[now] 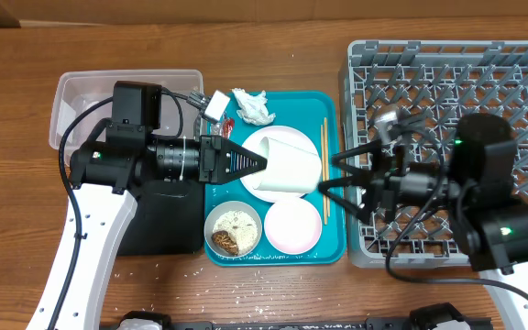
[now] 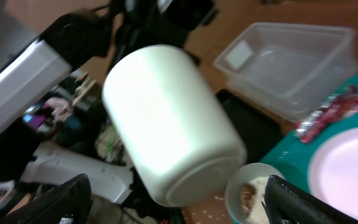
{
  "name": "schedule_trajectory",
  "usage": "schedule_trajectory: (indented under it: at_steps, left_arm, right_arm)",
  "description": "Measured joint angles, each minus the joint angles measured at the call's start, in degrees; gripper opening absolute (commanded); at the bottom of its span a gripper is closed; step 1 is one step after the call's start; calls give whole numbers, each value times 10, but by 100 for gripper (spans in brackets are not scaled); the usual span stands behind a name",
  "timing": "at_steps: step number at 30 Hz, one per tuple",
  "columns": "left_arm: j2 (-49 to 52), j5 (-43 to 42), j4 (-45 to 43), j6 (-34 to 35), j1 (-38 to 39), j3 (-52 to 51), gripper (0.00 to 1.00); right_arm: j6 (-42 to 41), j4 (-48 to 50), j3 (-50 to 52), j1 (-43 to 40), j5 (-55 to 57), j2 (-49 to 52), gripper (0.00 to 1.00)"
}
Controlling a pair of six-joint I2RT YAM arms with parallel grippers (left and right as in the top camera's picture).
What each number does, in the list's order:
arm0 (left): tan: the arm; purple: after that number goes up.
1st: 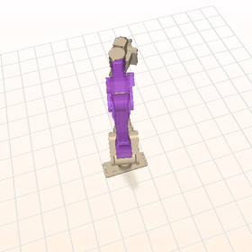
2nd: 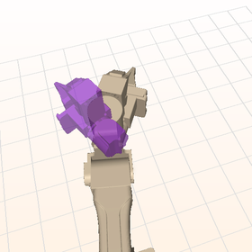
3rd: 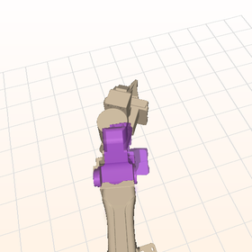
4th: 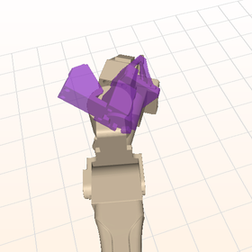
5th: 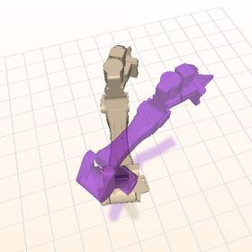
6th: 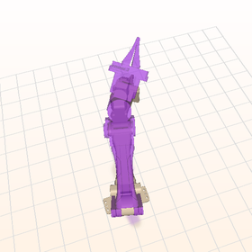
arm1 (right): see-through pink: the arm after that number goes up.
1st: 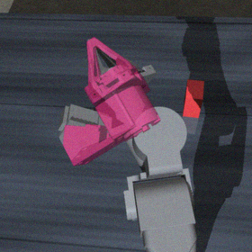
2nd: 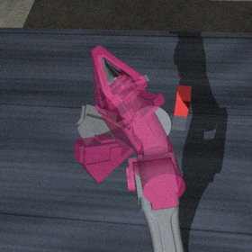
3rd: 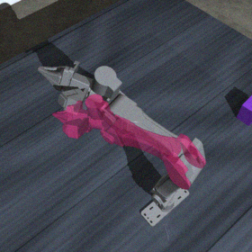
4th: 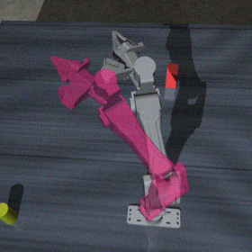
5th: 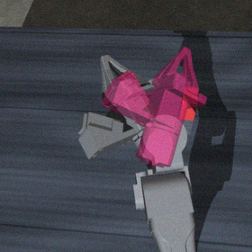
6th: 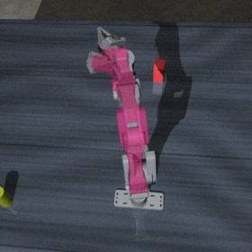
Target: Sort waste into correct bins and load items into the dishwasher
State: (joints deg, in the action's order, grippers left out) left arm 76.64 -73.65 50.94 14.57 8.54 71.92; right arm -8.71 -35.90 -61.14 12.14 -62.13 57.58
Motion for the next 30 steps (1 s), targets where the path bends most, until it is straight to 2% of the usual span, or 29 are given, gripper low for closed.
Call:
schedule_trajectory:
  at_steps: [3, 4, 5, 11, 14, 15, 16, 17, 18, 22, 30]
  left_arm:
    - [0, -26, -2, -2, 0, 0, 4]
    - [0, -38, -3, -2, 0, 0, 4]
    - [0, -47, -3, -2, 0, 0, 4]
    - [0, -74, -4, -7, 0, 0, 4]
    - [0, -75, -4, -9, 0, 0, 7]
    - [0, -75, -4, -9, 0, 0, 18]
    - [0, -76, -4, -11, 0, 0, 51]
    - [0, -75, -5, -13, 0, 0, 73]
    - [0, -73, -7, -14, 0, 0, 100]
    - [0, -48, -3, -13, 0, 0, 100]
    - [3, 140, 59, -13, -3, 0, 100]
  right_arm:
    - [-3, 33, 0, 43, -10, 8, 86]
    - [-6, 46, 0, 55, -9, 12, 82]
    - [-12, 65, 0, 67, -9, 17, 73]
    - [-33, 114, 0, 97, -2, 36, 75]
    - [-37, 116, 0, 98, 3, 36, 61]
    - [-38, 117, 0, 98, 3, 36, 59]
    - [-40, 117, 0, 98, 5, 36, 59]
    - [-38, 118, 0, 99, 5, 36, 59]
    - [-39, 118, 0, 101, 7, 36, 59]
    - [-38, 72, 0, 104, 64, 29, 59]
    - [-53, -123, -3, 69, 306, -45, 59]
